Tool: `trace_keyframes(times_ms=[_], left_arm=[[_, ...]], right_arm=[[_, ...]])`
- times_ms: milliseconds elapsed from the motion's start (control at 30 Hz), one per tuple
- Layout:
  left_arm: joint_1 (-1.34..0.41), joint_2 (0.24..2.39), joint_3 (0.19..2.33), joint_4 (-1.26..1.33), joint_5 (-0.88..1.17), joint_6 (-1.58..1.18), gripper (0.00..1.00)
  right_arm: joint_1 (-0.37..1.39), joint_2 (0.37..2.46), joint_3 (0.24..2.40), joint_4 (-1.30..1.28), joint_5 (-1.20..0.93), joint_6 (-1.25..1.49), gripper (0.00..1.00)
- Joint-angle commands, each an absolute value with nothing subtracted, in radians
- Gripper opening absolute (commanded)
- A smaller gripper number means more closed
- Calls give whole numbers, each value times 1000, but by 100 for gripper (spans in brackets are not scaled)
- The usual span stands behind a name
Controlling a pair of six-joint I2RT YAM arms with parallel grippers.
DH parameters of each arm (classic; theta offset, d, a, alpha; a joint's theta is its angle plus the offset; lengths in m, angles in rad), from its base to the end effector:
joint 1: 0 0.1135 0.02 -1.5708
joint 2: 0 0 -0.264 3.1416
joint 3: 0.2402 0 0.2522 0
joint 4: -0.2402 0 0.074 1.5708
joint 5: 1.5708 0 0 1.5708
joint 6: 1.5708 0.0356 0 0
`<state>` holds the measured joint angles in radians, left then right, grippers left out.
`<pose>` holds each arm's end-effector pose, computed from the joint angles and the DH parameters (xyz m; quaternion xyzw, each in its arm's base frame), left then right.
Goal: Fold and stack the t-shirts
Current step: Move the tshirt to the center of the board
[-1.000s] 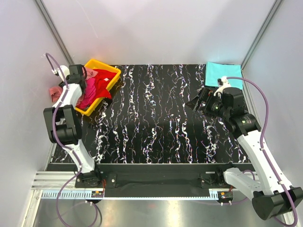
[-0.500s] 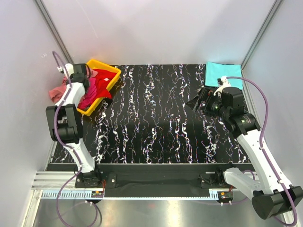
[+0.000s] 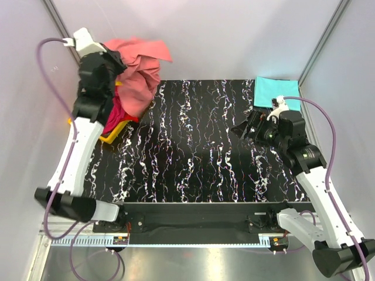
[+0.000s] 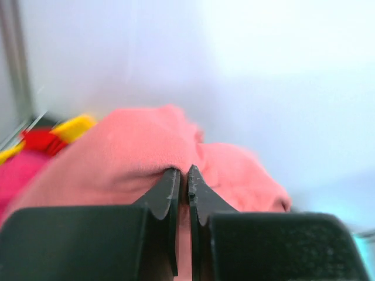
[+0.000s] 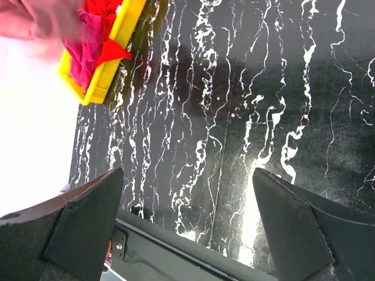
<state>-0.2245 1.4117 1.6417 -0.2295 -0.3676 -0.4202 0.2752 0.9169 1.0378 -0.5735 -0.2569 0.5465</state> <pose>0.3053 -0.0566 0.4885 -0.1965 0.6791 -0.0977 0.7005 0.1831 0.0611 0.3647 0.0464 0.8422 0.3097 0.4389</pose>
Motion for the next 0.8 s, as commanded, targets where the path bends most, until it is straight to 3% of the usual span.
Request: trace_keyframes(times_ms=[0,100,233,300,400,433,567,600,700,767], left_arm=[[-219,1333,1641,-106,-197,-459,0],[-225,1290,1568,-132,-54,-529,0],[-299,1241,1209,-23,295,-736,0],[-372,1242,1094,21,363,-750,1],[-529,1247,970,-44,388,-689,13],[-570,1241,941,-69,385,-669,33],[-583,1128,904,-249,276,-657,61],[-583,1109,932,-305,161,-625,67],[-572,1086,988,-509,-33,-585,74],[-534,1103,1002,-550,-64,-551,74]], right_arm=[[279,877,1032,-572,-290,560,100],[281,874,1035,-600,-279,561,100],[279,885,1016,-615,-235,581,100],[279,910,1005,-623,-232,589,100],[281,960,988,-638,-236,586,100],[281,974,979,-638,-245,584,100],[279,1060,950,-566,-256,598,98],[279,1078,937,-540,-252,607,95],[279,1192,936,-418,-271,618,86],[282,1318,965,-349,-291,621,73]])
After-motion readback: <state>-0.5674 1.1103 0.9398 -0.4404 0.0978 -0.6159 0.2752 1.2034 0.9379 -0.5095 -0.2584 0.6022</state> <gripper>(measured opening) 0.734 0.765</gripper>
